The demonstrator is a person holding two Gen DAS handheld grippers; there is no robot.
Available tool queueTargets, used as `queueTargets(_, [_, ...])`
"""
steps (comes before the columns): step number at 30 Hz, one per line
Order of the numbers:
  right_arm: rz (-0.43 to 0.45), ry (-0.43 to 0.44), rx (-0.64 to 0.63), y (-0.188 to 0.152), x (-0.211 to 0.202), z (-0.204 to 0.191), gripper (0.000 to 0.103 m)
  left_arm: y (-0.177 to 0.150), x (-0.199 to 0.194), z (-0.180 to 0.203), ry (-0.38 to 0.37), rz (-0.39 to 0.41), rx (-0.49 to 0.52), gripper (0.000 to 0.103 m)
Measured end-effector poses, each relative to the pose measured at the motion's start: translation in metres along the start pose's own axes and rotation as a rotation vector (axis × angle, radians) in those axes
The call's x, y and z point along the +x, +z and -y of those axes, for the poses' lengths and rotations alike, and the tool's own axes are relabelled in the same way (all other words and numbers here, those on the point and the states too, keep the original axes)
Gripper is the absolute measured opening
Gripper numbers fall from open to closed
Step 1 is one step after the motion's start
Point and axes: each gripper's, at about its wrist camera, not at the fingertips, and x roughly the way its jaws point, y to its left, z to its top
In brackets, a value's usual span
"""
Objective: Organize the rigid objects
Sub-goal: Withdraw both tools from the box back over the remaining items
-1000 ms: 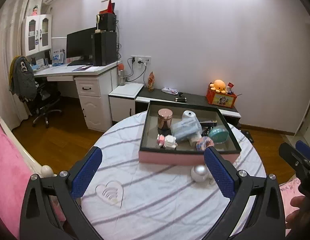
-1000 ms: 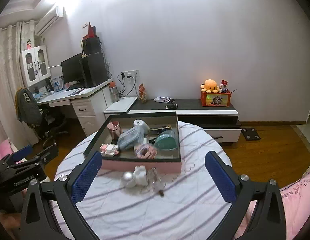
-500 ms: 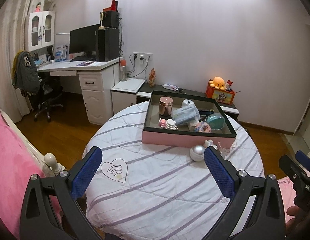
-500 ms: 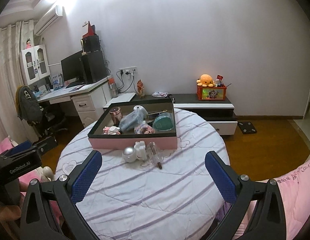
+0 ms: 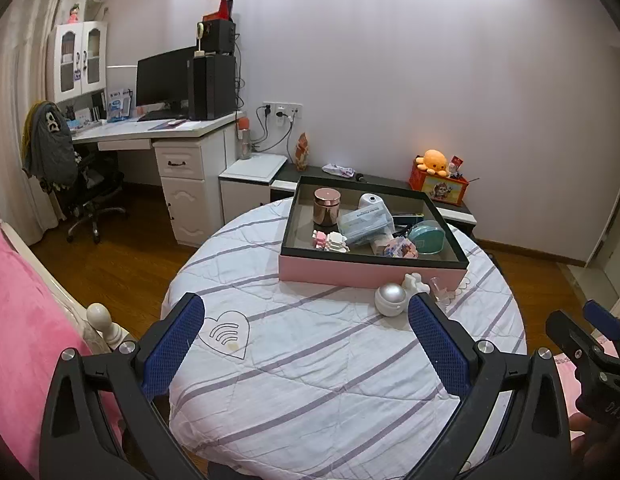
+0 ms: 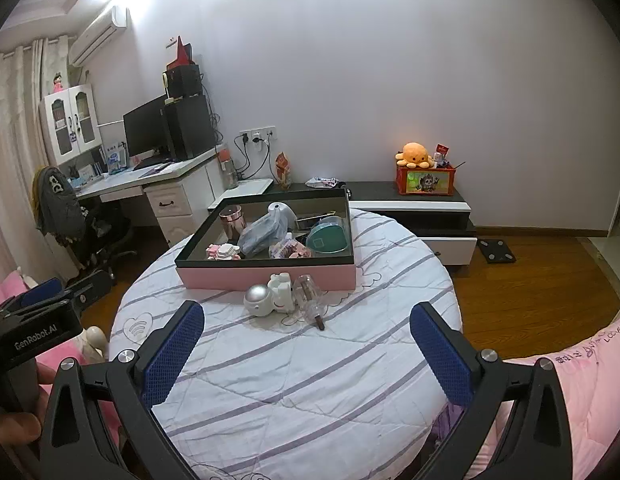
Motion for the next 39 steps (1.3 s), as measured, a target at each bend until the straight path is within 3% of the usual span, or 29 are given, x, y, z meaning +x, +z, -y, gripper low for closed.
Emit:
queueTargets(24, [-0.055, -0.04, -0.022, -0.003, 0.028, 0.005, 0.103, -0.006, 0.021, 0.009, -0.011, -0.035, 0.028, 0.103])
queueTargets(31, [-0.108, -0.068, -0.06, -0.004, 0.053, 0.01, 0.103, -0.009, 0.047, 0.027, -0.034, -0.067, 0.05, 0.103])
queueTargets(39, [-0.211, -0.095, -0.092, -0.012, 0.1, 0.024, 0.103, -0.016, 0.104, 0.062, -0.099, -0.163, 0.077, 0.103])
